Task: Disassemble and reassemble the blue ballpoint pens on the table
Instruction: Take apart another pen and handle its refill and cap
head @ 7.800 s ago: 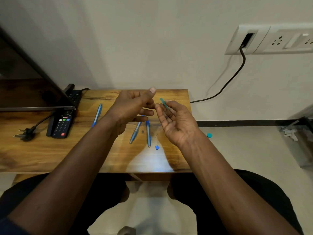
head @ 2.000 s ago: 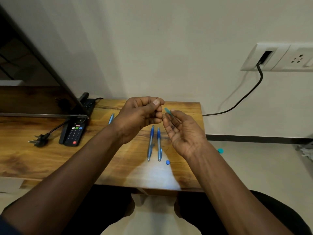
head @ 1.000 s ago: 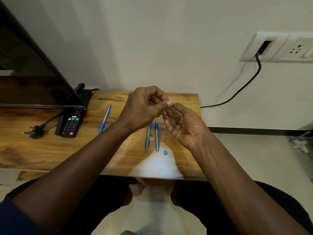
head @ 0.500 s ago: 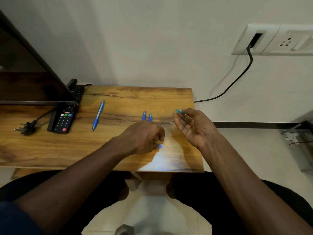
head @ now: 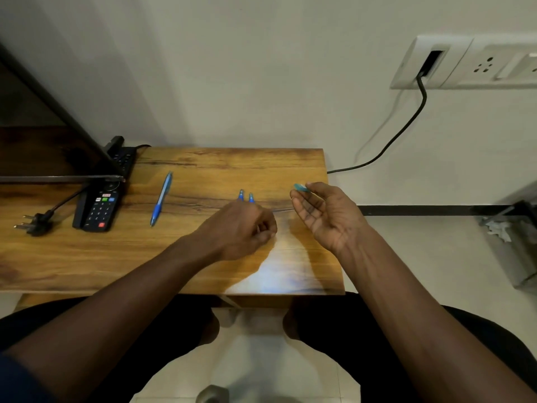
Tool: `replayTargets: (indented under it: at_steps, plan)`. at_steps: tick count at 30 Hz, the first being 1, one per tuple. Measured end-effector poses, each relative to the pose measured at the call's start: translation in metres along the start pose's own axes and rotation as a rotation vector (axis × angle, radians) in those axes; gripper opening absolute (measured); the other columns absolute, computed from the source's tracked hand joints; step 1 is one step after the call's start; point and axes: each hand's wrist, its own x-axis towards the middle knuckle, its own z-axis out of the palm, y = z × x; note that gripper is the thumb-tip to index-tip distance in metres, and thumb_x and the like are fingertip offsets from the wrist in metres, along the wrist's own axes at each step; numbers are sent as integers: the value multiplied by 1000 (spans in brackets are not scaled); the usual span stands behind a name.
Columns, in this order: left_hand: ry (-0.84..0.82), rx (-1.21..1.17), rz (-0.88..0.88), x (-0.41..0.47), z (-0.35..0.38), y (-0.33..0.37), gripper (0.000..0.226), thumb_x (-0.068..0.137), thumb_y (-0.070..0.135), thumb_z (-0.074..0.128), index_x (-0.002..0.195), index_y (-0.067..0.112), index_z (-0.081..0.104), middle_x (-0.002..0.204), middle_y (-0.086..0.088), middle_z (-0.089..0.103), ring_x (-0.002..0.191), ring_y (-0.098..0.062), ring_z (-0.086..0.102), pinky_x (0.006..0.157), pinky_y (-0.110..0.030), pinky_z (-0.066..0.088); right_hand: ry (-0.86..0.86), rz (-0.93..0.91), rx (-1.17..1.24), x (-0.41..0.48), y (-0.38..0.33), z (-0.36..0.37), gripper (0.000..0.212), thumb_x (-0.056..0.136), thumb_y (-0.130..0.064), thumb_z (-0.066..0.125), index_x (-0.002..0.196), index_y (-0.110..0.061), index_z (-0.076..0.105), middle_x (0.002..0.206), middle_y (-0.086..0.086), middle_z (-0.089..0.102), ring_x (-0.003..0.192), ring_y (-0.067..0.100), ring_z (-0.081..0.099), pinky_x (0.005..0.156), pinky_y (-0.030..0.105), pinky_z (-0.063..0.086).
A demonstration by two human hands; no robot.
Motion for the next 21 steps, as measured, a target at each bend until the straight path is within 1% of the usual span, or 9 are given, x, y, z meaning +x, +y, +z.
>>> replayTargets:
  at_steps: [2, 4, 7, 9, 11, 13, 16, 21]
  plan:
    - [113, -209, -49, -1, -15, -4, 8, 98, 25, 70, 103, 27, 76, 88, 16, 73, 79, 3, 68, 72, -21, 56, -4, 2, -8, -1, 1, 2, 7, 91, 0, 68, 96, 0, 63, 76, 19, 75, 70, 24, 76, 61, 29, 62]
    - [228, -464, -79, -2, -30, -6, 6, 98, 22, 71, 101, 21, 77, 85, 8, 76, 77, -4, 73, 71, -26, 60, -5, 5, -15, -2, 3, 6, 6, 91, 1, 68, 94, 0, 63, 75, 19, 74, 68, 24, 76, 63, 30, 63]
    - [328, -796, -102, -3, -42, -3, 9, 100, 12, 69, 106, 9, 75, 92, -6, 79, 78, -16, 75, 70, -28, 62, -8, 3, -19, -4, 5, 13, 5, 91, 1, 69, 91, 0, 63, 73, 18, 73, 67, 23, 75, 68, 31, 64]
    - [373, -898, -93, -3, -42, -2, 15, 101, 8, 66, 113, 6, 74, 94, -10, 79, 80, -18, 75, 72, -29, 62, -21, 2, -22, -5, 6, 16, 6, 91, 1, 70, 92, 1, 64, 74, 18, 74, 68, 23, 76, 69, 31, 64]
    - [428, -860, -32, -3, -41, -5, 19, 102, 6, 64, 118, 5, 74, 94, -11, 79, 84, -20, 76, 74, -31, 63, -30, 1, -25, -7, 7, 19, 7, 90, 0, 71, 92, 2, 64, 75, 18, 74, 68, 23, 76, 69, 31, 64]
    - [485, -783, 25, -4, -40, -7, 19, 101, 6, 65, 117, 5, 75, 96, -9, 79, 85, -20, 77, 76, -34, 64, -34, 0, -34, -8, 8, 23, 9, 89, -1, 72, 93, 2, 65, 77, 19, 75, 69, 24, 76, 69, 31, 64]
    - [550, -697, 52, -7, -41, -8, 17, 100, 8, 67, 116, 6, 75, 100, -3, 79, 87, -16, 78, 79, -40, 65, -39, -1, -50, -9, 10, 26, 10, 89, -1, 73, 94, 3, 65, 80, 20, 75, 70, 23, 77, 70, 31, 64]
    - [532, -602, 109, -11, -41, -7, 16, 99, 11, 70, 114, 11, 78, 103, 2, 79, 96, -17, 76, 83, -45, 64, -65, 21, -89, -10, 14, 31, 8, 90, -3, 72, 93, 1, 66, 83, 18, 75, 75, 22, 76, 77, 32, 63]
